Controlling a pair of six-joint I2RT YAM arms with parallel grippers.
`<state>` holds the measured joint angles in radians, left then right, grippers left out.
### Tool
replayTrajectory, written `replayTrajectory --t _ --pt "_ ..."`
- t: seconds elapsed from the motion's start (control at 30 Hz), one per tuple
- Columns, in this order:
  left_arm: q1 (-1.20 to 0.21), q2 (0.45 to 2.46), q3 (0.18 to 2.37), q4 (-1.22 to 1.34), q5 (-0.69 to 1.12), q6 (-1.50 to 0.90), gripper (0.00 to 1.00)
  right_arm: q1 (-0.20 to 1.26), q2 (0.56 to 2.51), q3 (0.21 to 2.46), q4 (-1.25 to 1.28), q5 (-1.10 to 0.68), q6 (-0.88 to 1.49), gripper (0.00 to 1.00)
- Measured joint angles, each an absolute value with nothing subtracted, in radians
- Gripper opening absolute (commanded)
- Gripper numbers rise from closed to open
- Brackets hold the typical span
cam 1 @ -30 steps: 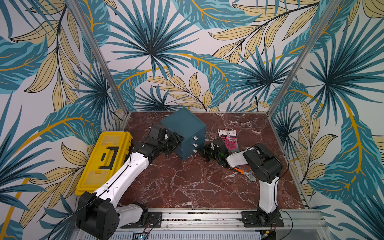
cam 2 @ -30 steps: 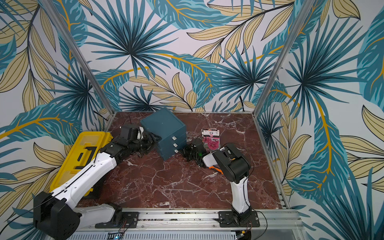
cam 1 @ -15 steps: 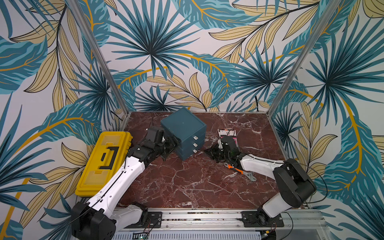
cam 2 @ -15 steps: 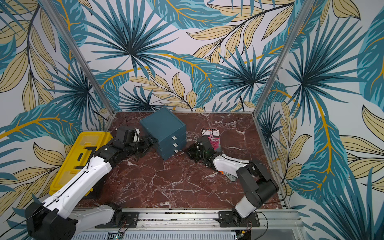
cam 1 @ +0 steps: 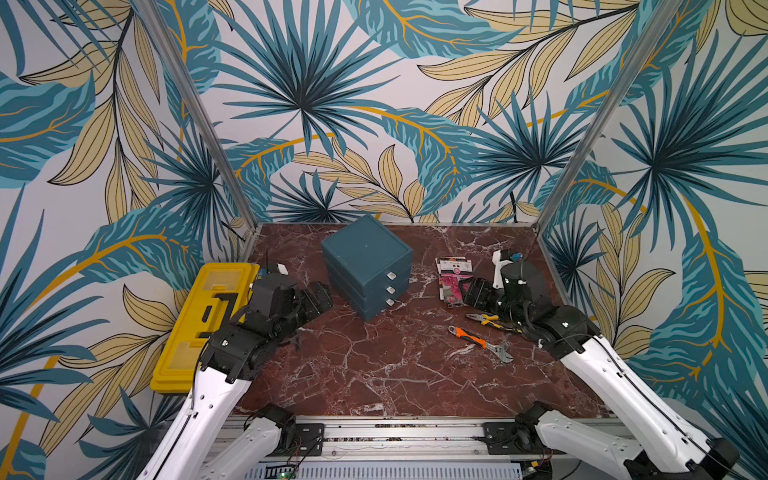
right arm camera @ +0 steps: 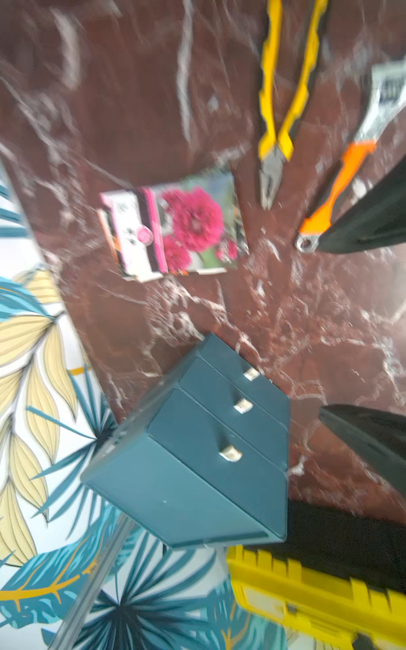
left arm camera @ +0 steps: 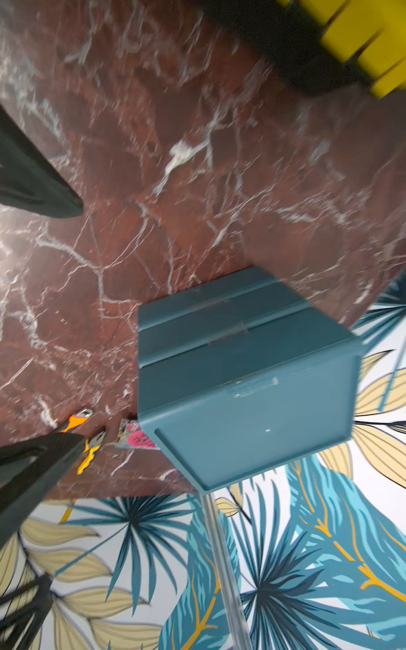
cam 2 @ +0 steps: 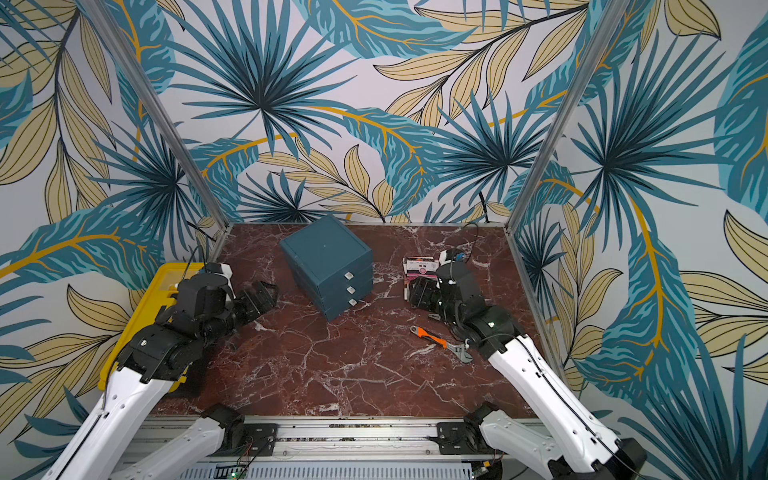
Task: Take the seed bags out of the drawer
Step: Reset both arms
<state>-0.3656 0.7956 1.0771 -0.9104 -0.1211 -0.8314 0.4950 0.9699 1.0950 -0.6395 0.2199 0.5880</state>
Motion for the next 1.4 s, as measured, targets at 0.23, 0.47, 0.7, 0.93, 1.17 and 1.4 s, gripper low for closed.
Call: replayTrajectory --t 0.23,0.47,0.7,0.93,1.17,1.4 --pt "-0.366 0.609 0.939 -0.840 -0.312 -0.675 0.97 0.493 0.857 1.061 -0.626 0.584 0.398 0.95" --pt "-0.365 0.371 0.532 -0.506 -0.515 -0.504 1.00 0.492 0.733 0.831 -0.461 0.696 0.234 0.96" --pt "-0.359 0.494 0.334 -0.123 -0.651 -0.307 1.00 0.492 0.741 0.646 -0.304 0.768 0.194 0.97" --pt "-0.292 0.805 0.177 0.355 -0.665 -0.174 1.00 0.471 0.787 0.415 -0.047 0.808 0.148 0.98" --pt "-0.180 1.198 0.153 0.809 -0.589 -0.097 1.00 0.397 0.889 0.259 0.258 0.796 0.110 0.99" --pt "-0.110 1.535 0.164 1.149 -0.487 -0.017 1.00 0.276 1.154 0.253 0.592 0.721 0.061 1.00"
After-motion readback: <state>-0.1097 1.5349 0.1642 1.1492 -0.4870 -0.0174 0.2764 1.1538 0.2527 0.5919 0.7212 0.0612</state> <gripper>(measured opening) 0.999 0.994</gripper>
